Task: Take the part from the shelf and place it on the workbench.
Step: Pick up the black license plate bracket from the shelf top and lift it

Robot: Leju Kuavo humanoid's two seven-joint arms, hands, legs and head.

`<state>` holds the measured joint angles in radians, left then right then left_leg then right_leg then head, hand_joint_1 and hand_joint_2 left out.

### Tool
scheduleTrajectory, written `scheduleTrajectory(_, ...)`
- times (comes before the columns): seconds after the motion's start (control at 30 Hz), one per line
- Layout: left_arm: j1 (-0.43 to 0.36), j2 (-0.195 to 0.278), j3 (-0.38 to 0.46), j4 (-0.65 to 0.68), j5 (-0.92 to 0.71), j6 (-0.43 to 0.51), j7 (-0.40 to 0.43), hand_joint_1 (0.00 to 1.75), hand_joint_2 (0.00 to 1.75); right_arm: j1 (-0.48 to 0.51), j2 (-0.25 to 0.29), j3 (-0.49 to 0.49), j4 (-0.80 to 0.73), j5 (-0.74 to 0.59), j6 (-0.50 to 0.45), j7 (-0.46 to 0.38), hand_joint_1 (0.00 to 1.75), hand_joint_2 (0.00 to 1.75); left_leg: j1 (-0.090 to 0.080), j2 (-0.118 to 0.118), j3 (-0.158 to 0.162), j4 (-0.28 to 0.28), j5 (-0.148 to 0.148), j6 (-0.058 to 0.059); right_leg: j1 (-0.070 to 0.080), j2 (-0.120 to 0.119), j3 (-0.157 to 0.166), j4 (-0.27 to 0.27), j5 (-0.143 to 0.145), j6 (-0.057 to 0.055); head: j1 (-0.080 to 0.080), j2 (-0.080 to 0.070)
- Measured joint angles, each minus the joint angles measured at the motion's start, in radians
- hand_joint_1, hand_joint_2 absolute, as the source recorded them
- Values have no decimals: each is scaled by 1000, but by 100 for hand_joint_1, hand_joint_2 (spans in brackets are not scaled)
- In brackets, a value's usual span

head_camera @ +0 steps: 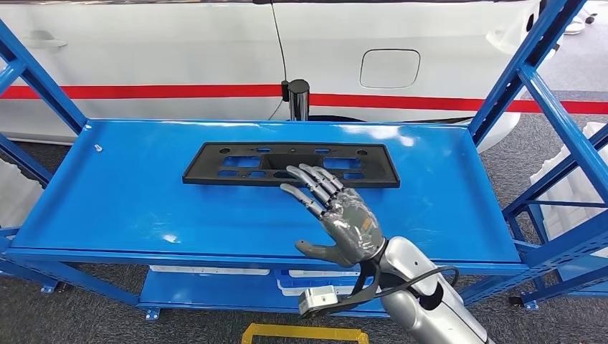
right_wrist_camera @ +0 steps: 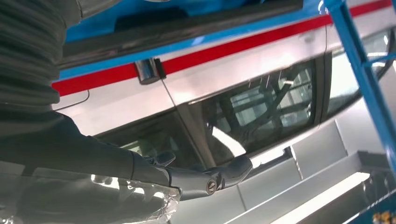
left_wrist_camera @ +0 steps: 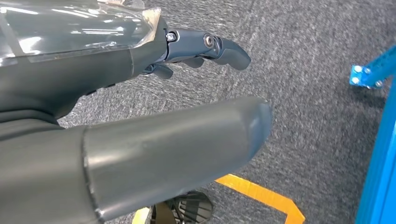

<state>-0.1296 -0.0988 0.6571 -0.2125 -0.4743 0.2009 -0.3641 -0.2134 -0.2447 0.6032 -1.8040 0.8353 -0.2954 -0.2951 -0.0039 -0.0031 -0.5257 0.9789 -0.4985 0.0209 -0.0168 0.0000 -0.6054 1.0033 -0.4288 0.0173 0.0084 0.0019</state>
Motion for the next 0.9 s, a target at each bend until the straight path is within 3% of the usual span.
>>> scheduleTrajectory(0.17,-21,-13,-7,0,-29,-1,21,0,0,-62,42,107,73,80,22,100,0,175,0,0,1,0,0,0,0,0,0,0,0,0,0,0)
scheduleTrajectory(0.47,-31,-22,-17,0,-40,-3,27,0,0,-122,90,174,161,107,31,126,0,175,0,0,0,0,0,0,0,0,0,0,0,0,0,0)
scheduleTrajectory(0.73,-33,-37,-14,0,-41,-2,28,0,0,-318,246,173,438,159,13,148,0,175,0,0,3,0,2,-1,0,0,1,0,0,0,0,0)
scheduleTrajectory(0.9,-35,-48,-14,0,-71,-5,40,0,0,-390,298,130,598,213,-18,191,0,175,0,0,2,0,2,-1,0,0,1,1,0,0,0,0)
